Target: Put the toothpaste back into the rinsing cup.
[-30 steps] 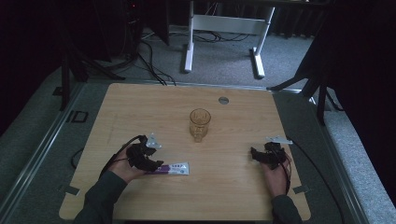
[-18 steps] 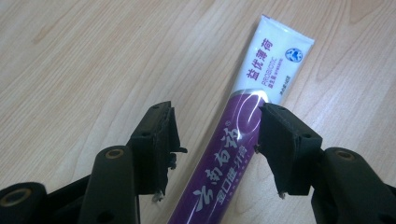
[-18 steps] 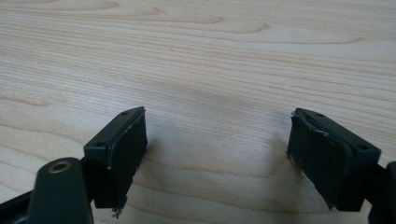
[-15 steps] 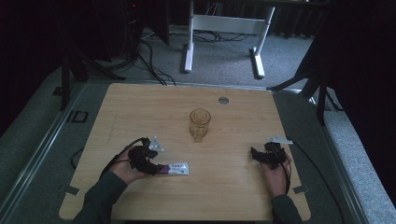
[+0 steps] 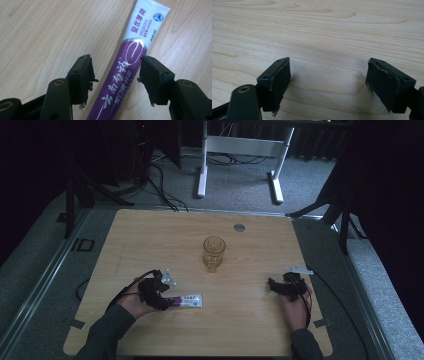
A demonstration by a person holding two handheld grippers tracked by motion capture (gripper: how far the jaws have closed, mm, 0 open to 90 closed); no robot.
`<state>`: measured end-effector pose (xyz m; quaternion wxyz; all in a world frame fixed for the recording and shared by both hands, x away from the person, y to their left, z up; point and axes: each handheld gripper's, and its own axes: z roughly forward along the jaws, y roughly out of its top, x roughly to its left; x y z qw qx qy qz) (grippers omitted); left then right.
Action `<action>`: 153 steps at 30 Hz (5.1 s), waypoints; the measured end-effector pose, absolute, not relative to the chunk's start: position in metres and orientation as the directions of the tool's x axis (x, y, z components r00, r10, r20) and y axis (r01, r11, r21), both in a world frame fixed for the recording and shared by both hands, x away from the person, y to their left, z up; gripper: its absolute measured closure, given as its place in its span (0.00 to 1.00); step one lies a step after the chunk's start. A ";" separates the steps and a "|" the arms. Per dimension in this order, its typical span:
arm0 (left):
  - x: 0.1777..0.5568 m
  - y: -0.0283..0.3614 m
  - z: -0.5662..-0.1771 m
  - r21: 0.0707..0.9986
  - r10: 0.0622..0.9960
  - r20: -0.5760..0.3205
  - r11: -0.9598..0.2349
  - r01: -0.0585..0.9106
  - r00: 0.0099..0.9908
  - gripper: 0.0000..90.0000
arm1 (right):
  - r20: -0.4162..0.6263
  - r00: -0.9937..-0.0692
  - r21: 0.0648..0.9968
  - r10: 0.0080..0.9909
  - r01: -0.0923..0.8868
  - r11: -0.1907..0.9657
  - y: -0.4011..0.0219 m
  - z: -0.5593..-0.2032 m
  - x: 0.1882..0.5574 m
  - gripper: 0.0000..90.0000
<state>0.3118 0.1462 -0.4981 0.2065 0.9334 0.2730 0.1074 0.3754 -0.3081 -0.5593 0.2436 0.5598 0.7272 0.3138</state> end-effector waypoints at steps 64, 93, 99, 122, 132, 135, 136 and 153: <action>0.312 0.129 -0.509 0.279 0.482 0.116 -0.855 0.437 0.869 0.55 | -0.003 -0.255 0.729 0.967 0.661 0.177 -0.308 -0.559 0.375 0.22; 0.320 0.119 -0.517 0.211 0.478 0.105 -0.867 0.451 0.872 0.63 | -0.003 -0.255 0.729 0.967 0.661 0.176 -0.308 -0.559 0.375 0.22; 0.321 0.118 -0.519 0.202 0.481 0.097 -0.867 0.456 0.872 0.63 | -0.003 -0.255 0.729 0.967 0.661 0.176 -0.308 -0.559 0.375 0.22; 0.330 0.124 -0.519 0.210 0.506 0.007 -0.844 0.494 0.862 0.71 | -0.003 -0.255 0.729 0.967 0.661 0.177 -0.308 -0.559 0.375 0.22; 0.326 0.125 -0.516 0.222 0.500 0.027 -0.847 0.482 0.866 0.79 | -0.003 -0.255 0.729 0.967 0.661 0.177 -0.308 -0.559 0.375 0.22; 0.325 0.126 -0.515 0.223 0.503 0.026 -0.845 0.486 0.864 0.79 | -0.003 -0.255 0.729 0.967 0.661 0.177 -0.308 -0.559 0.375 0.22; 0.324 0.126 -0.515 0.225 0.504 0.038 -0.846 0.484 0.863 0.80 | -0.003 -0.255 0.729 0.967 0.661 0.177 -0.308 -0.559 0.375 0.22; 0.326 0.133 -0.497 0.324 0.566 0.052 -0.789 0.522 0.823 0.81 | -0.003 -0.254 0.729 0.967 0.661 0.176 -0.308 -0.559 0.375 0.22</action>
